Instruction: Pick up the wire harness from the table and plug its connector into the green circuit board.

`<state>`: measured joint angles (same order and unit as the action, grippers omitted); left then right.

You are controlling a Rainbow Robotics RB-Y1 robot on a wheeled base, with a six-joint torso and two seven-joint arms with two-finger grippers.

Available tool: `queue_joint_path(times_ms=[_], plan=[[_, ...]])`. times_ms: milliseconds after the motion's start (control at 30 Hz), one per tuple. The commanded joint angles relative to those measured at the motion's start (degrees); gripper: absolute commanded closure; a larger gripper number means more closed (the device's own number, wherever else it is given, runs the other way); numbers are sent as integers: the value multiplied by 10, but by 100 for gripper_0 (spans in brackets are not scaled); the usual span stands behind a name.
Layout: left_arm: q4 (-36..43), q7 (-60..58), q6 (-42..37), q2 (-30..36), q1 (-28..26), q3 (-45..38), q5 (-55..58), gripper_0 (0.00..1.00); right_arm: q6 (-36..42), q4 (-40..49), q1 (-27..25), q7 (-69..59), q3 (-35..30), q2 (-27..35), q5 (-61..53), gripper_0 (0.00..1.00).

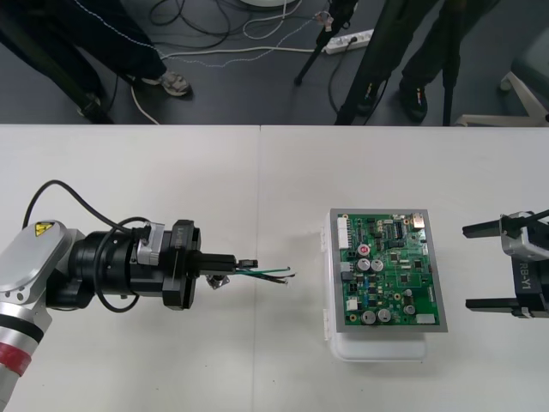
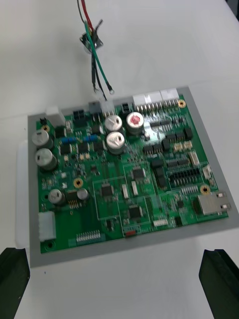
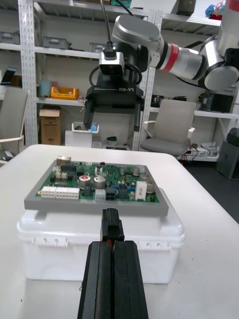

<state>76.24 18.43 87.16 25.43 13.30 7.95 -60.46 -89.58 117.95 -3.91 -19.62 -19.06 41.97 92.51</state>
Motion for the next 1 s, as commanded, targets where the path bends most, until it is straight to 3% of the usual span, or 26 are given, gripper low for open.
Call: queue_joint_path(times_ms=[33,467,1000], plan=[[-29,33,28,19,28,29,6,100,-4,25,-15,-13,-19,22,56,0],[-128,112,28,11,69,79,21,100,-4,84,-73,-34,-20,21,232,0],[-225,151,22,-38,125,87,15,100,-4,83,-40,-63,72,20,358,0]])
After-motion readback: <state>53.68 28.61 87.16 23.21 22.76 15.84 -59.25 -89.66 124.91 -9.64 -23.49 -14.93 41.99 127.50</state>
